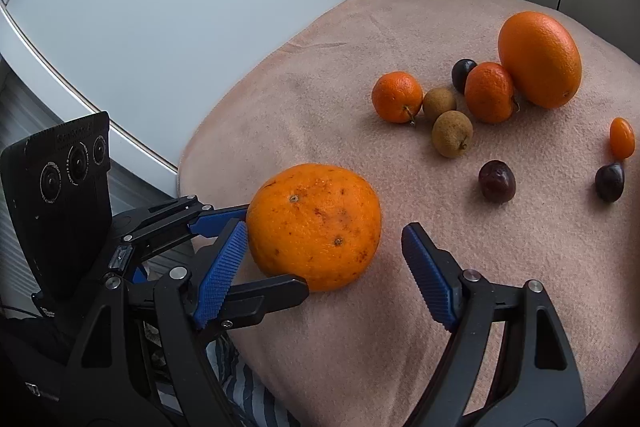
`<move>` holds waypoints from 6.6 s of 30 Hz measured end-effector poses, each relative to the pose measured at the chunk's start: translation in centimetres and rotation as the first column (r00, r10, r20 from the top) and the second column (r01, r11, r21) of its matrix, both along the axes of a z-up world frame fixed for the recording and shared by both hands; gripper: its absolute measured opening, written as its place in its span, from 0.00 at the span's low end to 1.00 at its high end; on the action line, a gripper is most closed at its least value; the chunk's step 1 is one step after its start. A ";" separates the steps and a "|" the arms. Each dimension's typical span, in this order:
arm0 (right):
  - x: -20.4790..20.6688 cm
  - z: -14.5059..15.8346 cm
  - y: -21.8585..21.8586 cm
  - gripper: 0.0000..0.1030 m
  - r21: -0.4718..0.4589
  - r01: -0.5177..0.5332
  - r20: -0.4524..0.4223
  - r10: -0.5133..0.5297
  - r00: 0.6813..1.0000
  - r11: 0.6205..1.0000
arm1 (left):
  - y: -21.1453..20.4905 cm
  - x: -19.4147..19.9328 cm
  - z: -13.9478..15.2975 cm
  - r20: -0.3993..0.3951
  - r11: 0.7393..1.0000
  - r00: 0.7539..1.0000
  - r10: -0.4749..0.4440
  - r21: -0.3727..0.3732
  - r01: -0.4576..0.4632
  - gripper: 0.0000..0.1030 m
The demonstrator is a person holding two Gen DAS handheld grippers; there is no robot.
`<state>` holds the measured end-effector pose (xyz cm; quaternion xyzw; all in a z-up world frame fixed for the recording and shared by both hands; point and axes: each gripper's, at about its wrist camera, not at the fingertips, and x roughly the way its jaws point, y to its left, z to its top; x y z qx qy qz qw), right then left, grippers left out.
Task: Organize fruits
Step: 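Move the right tool to the large tangerine and close its fingers on it, then lift the tangerine with the right tool and carry it over the plate, then lower the tangerine onto the plate and open the right tool, then move the right tool to the large orange and close its fingers on it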
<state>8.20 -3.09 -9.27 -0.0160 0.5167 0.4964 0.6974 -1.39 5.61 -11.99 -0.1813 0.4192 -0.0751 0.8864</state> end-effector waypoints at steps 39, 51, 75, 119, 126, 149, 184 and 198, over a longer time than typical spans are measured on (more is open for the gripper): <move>2.0 2.4 -5.0 0.72 0.040 0.125 0.003 -0.125 0.992 0.991 | -4.5 3.4 2.3 0.052 0.994 0.994 -0.100 0.056 0.097 0.62; 4.8 4.9 -11.0 0.72 0.071 0.261 0.058 -0.265 0.962 0.963 | -9.1 7.7 4.5 0.115 0.974 0.970 -0.213 0.105 0.202 0.63; 13.1 3.6 -22.4 0.72 0.050 0.498 0.097 -0.500 0.860 0.866 | -19.3 19.0 3.9 0.102 0.914 0.911 -0.399 0.122 0.386 0.63; 11.7 5.0 -23.9 0.83 -0.063 0.625 0.347 -0.570 0.744 0.778 | -19.3 20.4 2.9 0.048 0.909 0.920 -0.388 0.184 0.374 0.66; 10.5 5.9 -23.5 0.83 -0.035 0.638 0.376 -0.582 0.721 0.769 | -17.9 19.2 3.5 0.071 0.921 0.929 -0.362 0.183 0.345 0.66; 9.5 7.4 -19.7 0.97 -0.024 0.569 0.399 -0.514 0.760 0.822 | -7.1 15.7 4.7 0.113 0.972 0.980 -0.167 0.185 0.144 0.73; 15.5 3.2 -8.7 0.97 -0.041 0.380 0.104 -0.375 0.921 0.924 | -3.2 17.9 2.2 0.061 0.987 0.988 -0.145 0.073 0.140 0.73; 17.0 0.9 -6.1 0.86 -0.042 0.329 -0.020 -0.330 0.944 0.943 | -3.6 19.1 1.6 0.047 0.987 0.987 -0.157 0.052 0.154 0.72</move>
